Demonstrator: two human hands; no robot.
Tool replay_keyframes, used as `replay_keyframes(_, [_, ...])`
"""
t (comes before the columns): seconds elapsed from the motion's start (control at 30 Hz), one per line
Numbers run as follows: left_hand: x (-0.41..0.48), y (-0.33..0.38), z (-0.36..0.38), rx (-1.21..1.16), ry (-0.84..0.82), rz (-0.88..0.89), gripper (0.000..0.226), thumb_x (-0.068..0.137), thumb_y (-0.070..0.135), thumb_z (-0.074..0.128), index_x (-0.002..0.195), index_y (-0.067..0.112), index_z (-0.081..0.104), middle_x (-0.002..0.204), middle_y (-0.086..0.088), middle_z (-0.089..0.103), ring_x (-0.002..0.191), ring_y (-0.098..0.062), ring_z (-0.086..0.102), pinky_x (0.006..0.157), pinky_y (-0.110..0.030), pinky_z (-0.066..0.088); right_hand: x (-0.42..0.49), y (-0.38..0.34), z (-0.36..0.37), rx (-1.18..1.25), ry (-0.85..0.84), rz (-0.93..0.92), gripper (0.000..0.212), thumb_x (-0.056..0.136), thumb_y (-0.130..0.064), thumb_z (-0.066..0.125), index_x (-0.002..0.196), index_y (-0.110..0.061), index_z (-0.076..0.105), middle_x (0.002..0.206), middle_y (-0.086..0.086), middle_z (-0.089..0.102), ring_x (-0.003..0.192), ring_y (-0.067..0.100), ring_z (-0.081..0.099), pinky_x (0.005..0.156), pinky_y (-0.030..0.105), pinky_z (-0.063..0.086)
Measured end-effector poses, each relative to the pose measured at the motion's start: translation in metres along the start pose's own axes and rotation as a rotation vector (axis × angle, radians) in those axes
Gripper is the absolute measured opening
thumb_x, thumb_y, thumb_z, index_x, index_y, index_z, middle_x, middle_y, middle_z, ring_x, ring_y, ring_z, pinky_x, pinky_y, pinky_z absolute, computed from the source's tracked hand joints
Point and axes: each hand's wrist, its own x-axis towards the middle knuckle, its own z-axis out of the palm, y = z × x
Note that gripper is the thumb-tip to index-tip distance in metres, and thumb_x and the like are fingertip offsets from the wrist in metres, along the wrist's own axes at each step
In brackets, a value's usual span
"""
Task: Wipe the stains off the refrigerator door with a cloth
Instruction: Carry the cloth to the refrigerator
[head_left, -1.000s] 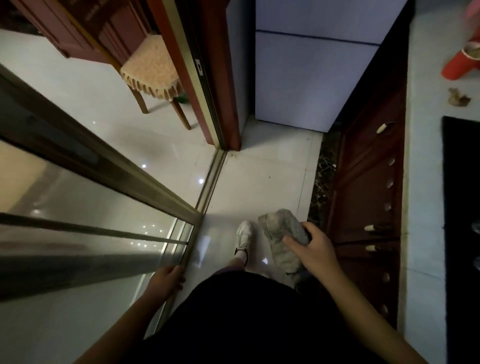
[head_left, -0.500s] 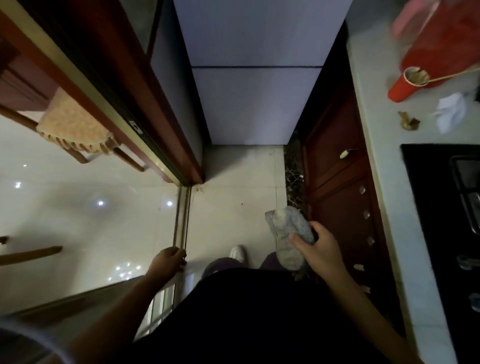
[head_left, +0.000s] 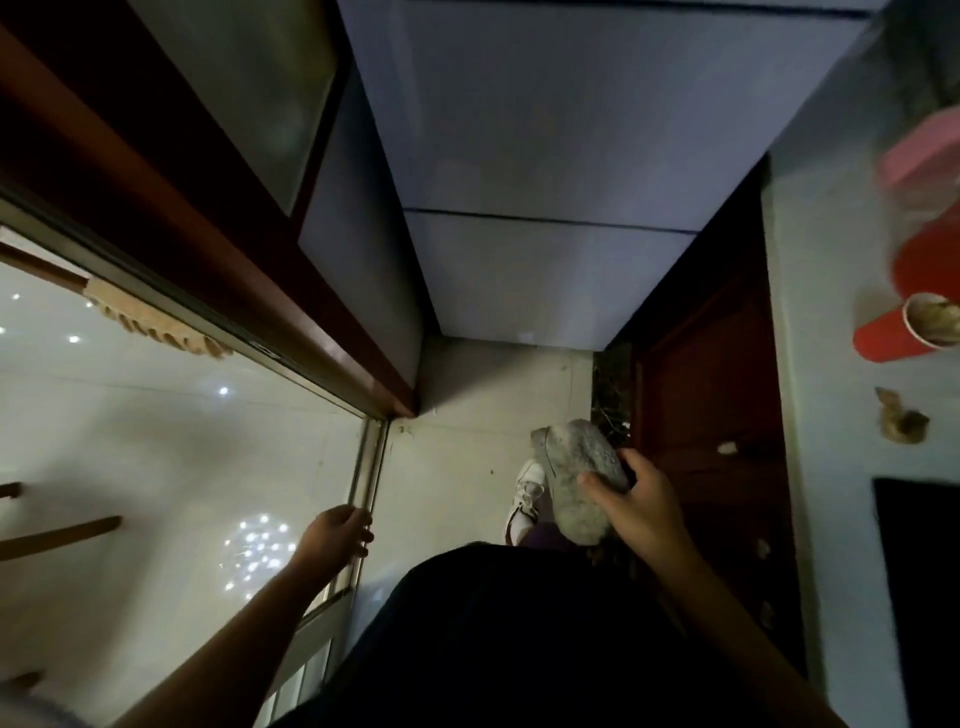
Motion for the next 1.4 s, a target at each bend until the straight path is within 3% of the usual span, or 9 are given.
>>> replay_keyframes(0.13, [0.013, 0.028, -0.005, -0.063, 0.060, -0.083, 0.023, 0.101, 0.013, 0.051, 0.089, 0.002, 0.067, 0.083, -0.017, 0.069, 0.062, -0.025, 0.060, 0.056, -0.026, 0.037, 0.061, -0.049, -0.010, -0.050, -0.126, -0.050, 0.023, 0.084, -0.040, 0.079, 0.101, -0.034, 0.064, 0.098, -0.007, 0.072, 0.088, 0.010, 0.070, 0.074, 0.034, 0.061])
replay_keyframes(0.27, [0.022, 0.068, -0.007, -0.116, 0.093, -0.061, 0.024, 0.101, 0.013, 0.050, 0.090, 0.002, 0.068, 0.084, -0.017, 0.070, 0.066, -0.027, 0.060, 0.057, -0.026, 0.038, 0.108, -0.093, -0.015, -0.115, -0.171, -0.118, 0.022, 0.084, -0.040, 0.078, 0.098, -0.027, 0.067, 0.090, -0.006, 0.073, 0.082, 0.010, 0.070, 0.073, 0.038, 0.062])
replay_keyframes(0.43, [0.036, 0.119, -0.011, -0.103, 0.099, 0.027, 0.028, 0.104, 0.017, 0.050, 0.100, -0.003, 0.069, 0.091, -0.018, 0.073, 0.070, -0.026, 0.065, 0.058, -0.027, 0.046, 0.139, -0.129, -0.014, -0.083, -0.167, -0.156, 0.018, 0.084, -0.035, 0.079, 0.094, -0.024, 0.069, 0.088, -0.005, 0.074, 0.081, 0.009, 0.071, 0.072, 0.036, 0.060])
replay_keyframes(0.63, [0.061, 0.187, -0.025, 0.012, 0.013, 0.180, 0.026, 0.105, 0.014, 0.047, 0.103, 0.000, 0.068, 0.094, -0.017, 0.071, 0.070, -0.023, 0.064, 0.057, -0.025, 0.045, 0.148, -0.154, -0.019, -0.023, -0.078, -0.154, 0.025, 0.080, -0.039, 0.082, 0.096, -0.024, 0.070, 0.088, -0.004, 0.075, 0.082, 0.011, 0.072, 0.078, 0.047, 0.063])
replay_keyframes(0.7, [0.065, 0.215, -0.035, 0.065, 0.004, 0.283, 0.026, 0.104, 0.015, 0.048, 0.093, 0.005, 0.069, 0.087, -0.014, 0.071, 0.063, -0.017, 0.065, 0.054, -0.020, 0.049, 0.144, -0.170, -0.027, -0.003, -0.024, -0.175, 0.025, 0.080, -0.040, 0.081, 0.096, -0.025, 0.070, 0.089, -0.003, 0.075, 0.083, 0.011, 0.072, 0.078, 0.046, 0.063])
replay_keyframes(0.83, [0.065, 0.287, -0.067, 0.200, 0.014, 0.587, 0.025, 0.088, 0.056, 0.046, 0.083, 0.036, 0.061, 0.094, -0.008, 0.072, 0.084, -0.028, 0.072, 0.083, -0.043, 0.058, 0.138, -0.225, -0.057, 0.090, 0.050, -0.269, 0.022, 0.082, -0.033, 0.082, 0.101, -0.025, 0.073, 0.093, -0.006, 0.076, 0.087, 0.009, 0.073, 0.079, 0.037, 0.063])
replay_keyframes(0.93, [0.022, 0.362, -0.091, 0.245, 0.088, 0.835, 0.028, 0.077, 0.069, 0.037, 0.088, 0.049, 0.053, 0.108, 0.001, 0.067, 0.100, -0.020, 0.065, 0.087, -0.031, 0.046, 0.130, -0.281, -0.085, 0.146, 0.101, -0.417, 0.020, 0.083, -0.029, 0.082, 0.100, -0.025, 0.073, 0.094, -0.008, 0.077, 0.087, 0.006, 0.073, 0.079, 0.036, 0.063])
replay_keyframes(1.17, [-0.091, 0.491, -0.146, 0.128, 0.388, 1.285, 0.031, 0.088, 0.051, 0.051, 0.108, 0.033, 0.066, 0.100, 0.009, 0.071, 0.083, 0.009, 0.064, 0.070, -0.015, 0.046, 0.080, -0.426, -0.165, 0.125, 0.254, -0.848, 0.022, 0.081, -0.024, 0.085, 0.099, -0.026, 0.072, 0.093, -0.010, 0.075, 0.087, 0.006, 0.072, 0.070, 0.017, 0.055])
replay_keyframes(1.4, [-0.197, 0.588, -0.230, 0.102, 0.711, 1.601, 0.028, 0.102, 0.039, 0.052, 0.125, 0.029, 0.065, 0.112, 0.010, 0.066, 0.091, 0.000, 0.061, 0.077, -0.024, 0.047, 0.008, -0.572, -0.237, 0.069, 0.413, -1.238, 0.023, 0.081, -0.023, 0.084, 0.101, -0.024, 0.073, 0.094, -0.008, 0.076, 0.089, 0.008, 0.072, 0.078, 0.028, 0.060])
